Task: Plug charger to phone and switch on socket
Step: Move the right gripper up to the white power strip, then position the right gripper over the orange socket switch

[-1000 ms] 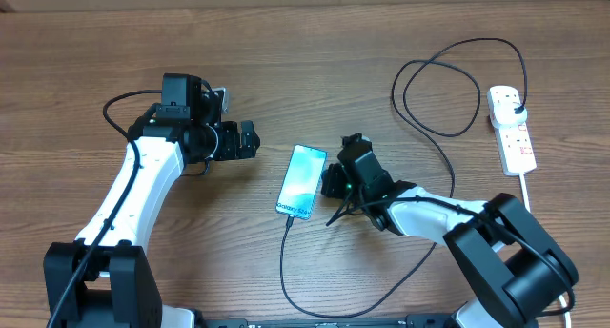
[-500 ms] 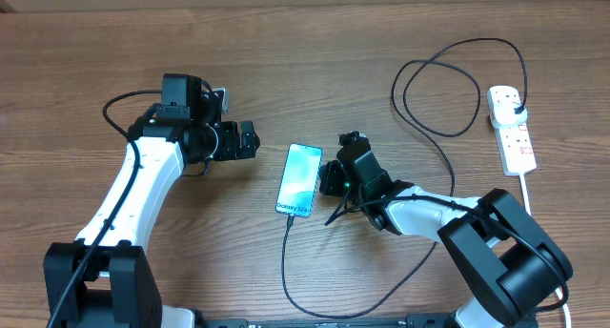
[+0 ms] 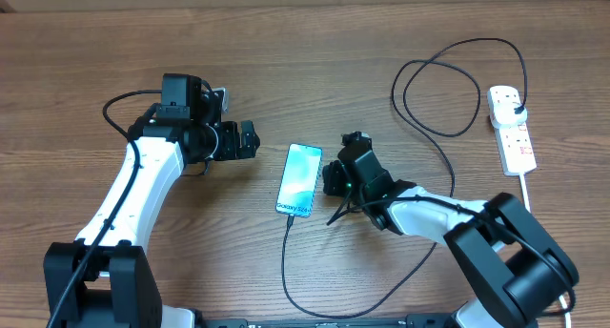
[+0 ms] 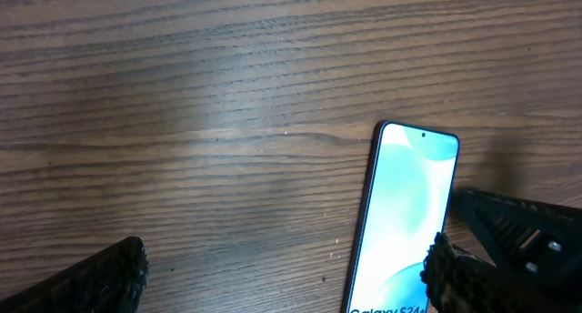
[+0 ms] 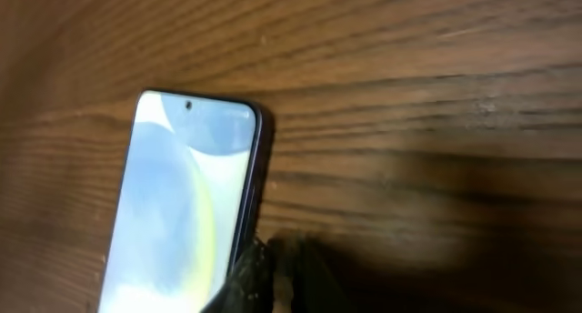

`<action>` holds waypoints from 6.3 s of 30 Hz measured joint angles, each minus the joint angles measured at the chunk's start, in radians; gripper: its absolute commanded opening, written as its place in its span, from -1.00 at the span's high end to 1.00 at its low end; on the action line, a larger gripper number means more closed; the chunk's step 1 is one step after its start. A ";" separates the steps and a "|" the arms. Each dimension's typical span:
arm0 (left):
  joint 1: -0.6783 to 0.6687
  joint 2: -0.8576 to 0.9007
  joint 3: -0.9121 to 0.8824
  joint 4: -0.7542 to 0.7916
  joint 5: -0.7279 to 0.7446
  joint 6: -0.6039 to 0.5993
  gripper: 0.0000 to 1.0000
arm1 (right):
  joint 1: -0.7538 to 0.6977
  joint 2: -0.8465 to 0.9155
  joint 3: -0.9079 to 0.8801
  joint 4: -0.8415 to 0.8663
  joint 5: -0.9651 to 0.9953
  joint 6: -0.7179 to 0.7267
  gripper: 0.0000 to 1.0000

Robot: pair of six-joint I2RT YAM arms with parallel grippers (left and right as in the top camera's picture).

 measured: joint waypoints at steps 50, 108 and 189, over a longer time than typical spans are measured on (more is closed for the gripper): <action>0.000 0.000 0.000 0.000 -0.004 0.000 -0.99 | -0.638 -0.190 0.613 -1.127 0.085 -0.130 -1.00; 0.000 -0.001 0.000 0.000 -0.004 0.000 -0.99 | -1.025 0.203 0.667 -0.895 0.278 -0.146 -1.00; 0.000 -0.001 0.000 0.000 -0.004 0.000 -0.99 | -1.087 0.249 0.689 -0.884 0.107 -0.122 -1.00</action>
